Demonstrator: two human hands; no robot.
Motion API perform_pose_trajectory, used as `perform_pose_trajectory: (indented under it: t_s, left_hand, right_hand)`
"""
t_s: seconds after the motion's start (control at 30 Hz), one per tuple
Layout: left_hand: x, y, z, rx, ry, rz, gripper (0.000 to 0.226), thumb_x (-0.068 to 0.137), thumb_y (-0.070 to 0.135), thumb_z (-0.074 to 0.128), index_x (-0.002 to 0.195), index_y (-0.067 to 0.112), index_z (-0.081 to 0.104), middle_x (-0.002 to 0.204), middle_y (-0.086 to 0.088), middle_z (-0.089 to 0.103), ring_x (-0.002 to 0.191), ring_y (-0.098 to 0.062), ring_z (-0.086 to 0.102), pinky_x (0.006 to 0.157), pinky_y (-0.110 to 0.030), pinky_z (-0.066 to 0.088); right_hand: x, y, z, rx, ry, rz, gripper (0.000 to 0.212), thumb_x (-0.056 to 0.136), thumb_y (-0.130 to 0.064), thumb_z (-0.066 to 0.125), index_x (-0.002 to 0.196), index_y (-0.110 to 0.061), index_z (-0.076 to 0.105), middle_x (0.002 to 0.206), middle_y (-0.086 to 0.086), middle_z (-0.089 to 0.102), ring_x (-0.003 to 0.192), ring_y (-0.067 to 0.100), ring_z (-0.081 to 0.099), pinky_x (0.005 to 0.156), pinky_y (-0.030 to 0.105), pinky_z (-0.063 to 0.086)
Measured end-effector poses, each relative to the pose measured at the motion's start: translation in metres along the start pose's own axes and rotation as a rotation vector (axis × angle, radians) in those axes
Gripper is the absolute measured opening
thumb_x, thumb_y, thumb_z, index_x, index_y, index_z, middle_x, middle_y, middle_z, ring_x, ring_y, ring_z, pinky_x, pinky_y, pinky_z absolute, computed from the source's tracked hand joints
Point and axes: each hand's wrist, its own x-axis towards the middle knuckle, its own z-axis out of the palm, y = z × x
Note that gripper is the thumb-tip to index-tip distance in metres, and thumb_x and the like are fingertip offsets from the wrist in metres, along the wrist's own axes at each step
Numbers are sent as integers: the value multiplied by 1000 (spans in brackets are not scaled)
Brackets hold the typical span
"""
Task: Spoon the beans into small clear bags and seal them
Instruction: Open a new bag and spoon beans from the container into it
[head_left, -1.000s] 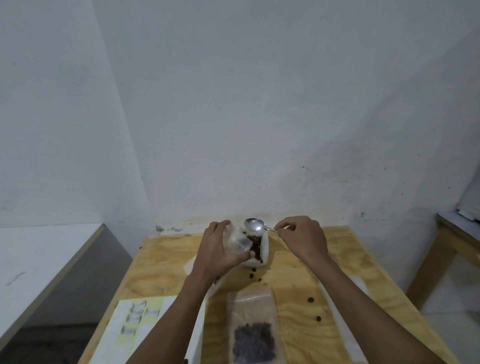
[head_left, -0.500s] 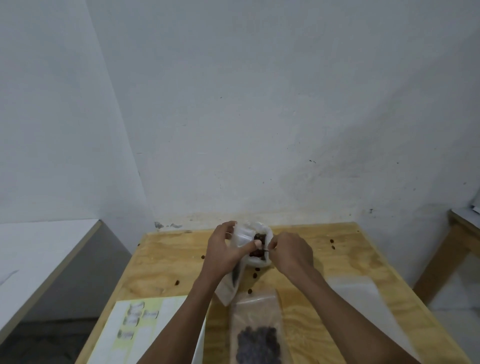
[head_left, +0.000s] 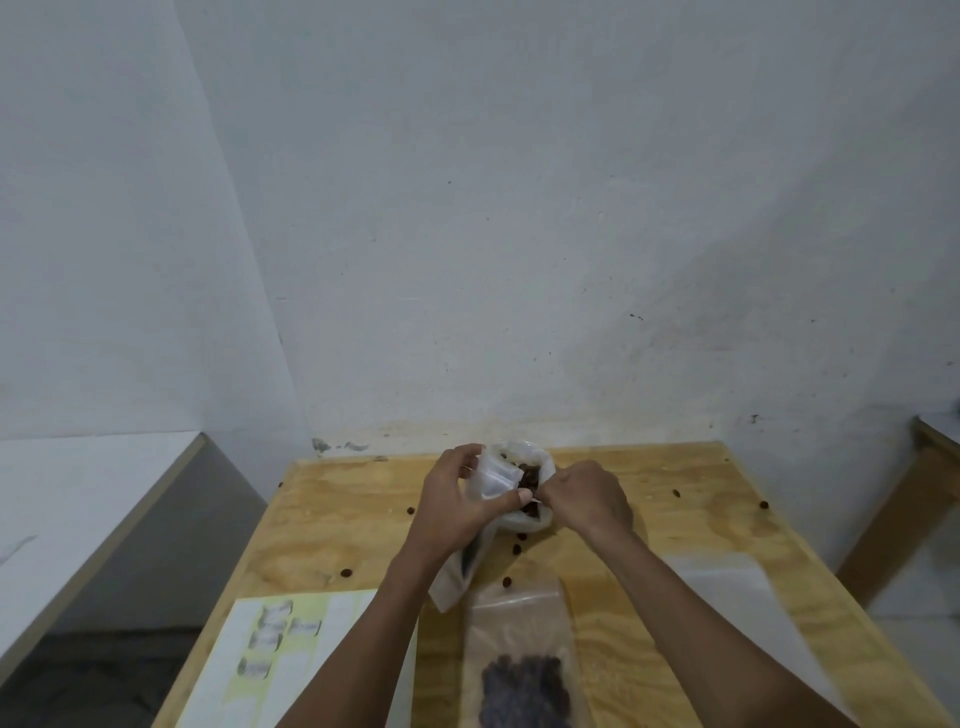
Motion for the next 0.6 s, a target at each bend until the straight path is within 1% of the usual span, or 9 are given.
perform_pose_trajectory:
  t_s: [0.1, 0.2, 0.27, 0.33, 0.43, 0.53, 0.57, 0.6]
  left_hand:
    - [-2, 1, -4, 34, -10, 23, 90, 63, 55, 93, 137, 22, 55, 127, 10, 59, 114, -7, 57, 88, -16, 44]
    - [-4, 0, -10, 123, -7, 52, 98, 61, 63, 89, 141, 20, 53, 131, 9, 56, 116, -9, 55, 95, -27, 46]
    - [-7, -1, -13, 193, -14, 63, 104, 59, 71, 83, 143, 19, 51, 132, 9, 54, 119, -10, 52, 97, -29, 45]
    - [-9, -2, -15, 247, -18, 72, 108, 57, 75, 79, 143, 17, 50, 132, 8, 53, 120, -11, 51, 97, -30, 45]
    - [-13, -2, -16, 281, -12, 72, 110, 57, 79, 76, 144, 16, 50, 131, 7, 53, 121, -13, 51, 98, -32, 46]
    - [-16, 2, -15, 295, 9, 76, 113, 56, 83, 72, 143, 14, 50, 131, 5, 53, 121, -14, 50, 98, -32, 45]
    - [-17, 5, -15, 296, 20, 79, 113, 56, 83, 71, 143, 15, 50, 131, 5, 52, 121, -14, 50, 98, -31, 45]
    - [-18, 7, -15, 293, 29, 82, 112, 56, 84, 71, 142, 15, 49, 130, 6, 52, 121, -14, 50, 97, -29, 44]
  right_hand:
    - [-2, 0, -5, 8, 14, -16, 42, 80, -20, 67, 46, -20, 43, 42, -6, 35, 40, 17, 34, 47, 22, 21]
    - [-4, 0, -14, 13, 24, -67, 41, 75, -19, 66, 46, -21, 37, 42, -7, 27, 39, 16, 24, 49, 23, 18]
    - [-4, -2, -22, 25, 39, -97, 37, 74, -21, 67, 49, -22, 40, 46, -5, 30, 43, 18, 27, 51, 24, 20]
    - [-5, -5, -31, 36, 39, -136, 38, 75, -22, 70, 51, -21, 41, 50, -2, 32, 47, 18, 30, 52, 26, 23]
    - [-10, -11, -45, 53, 37, -208, 43, 77, -23, 72, 51, -20, 38, 48, -3, 29, 45, 18, 27, 50, 24, 21]
    - [-17, -19, -55, 37, 51, -235, 39, 74, -19, 69, 51, -20, 38, 48, -3, 28, 46, 17, 26, 50, 25, 21]
    - [-20, -21, -55, 28, 46, -237, 37, 75, -19, 68, 50, -19, 40, 48, -2, 31, 46, 18, 28, 50, 25, 23]
    - [-23, -22, -55, 12, 38, -243, 34, 76, -20, 68, 49, -17, 47, 46, 1, 38, 45, 18, 31, 50, 26, 25]
